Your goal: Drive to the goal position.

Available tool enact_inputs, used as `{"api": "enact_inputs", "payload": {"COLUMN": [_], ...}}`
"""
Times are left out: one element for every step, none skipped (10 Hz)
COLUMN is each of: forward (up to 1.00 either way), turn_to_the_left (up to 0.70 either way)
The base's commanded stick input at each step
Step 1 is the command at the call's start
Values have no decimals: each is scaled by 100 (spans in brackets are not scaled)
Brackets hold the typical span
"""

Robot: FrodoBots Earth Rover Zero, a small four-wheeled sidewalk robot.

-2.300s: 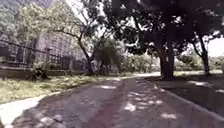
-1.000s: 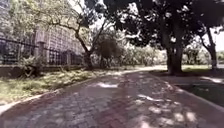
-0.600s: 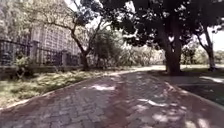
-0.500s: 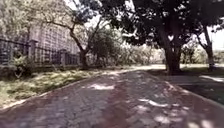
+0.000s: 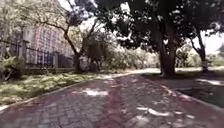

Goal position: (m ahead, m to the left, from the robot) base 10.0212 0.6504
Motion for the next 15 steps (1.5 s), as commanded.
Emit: {"api": "enact_inputs", "payload": {"forward": [70,70,70,70,70,70,70,70,70,70,70,70,70,70,70], "turn_to_the_left": [0,0,0,0,0,0,0,0,0,0,0,0,0,0,-16]}}
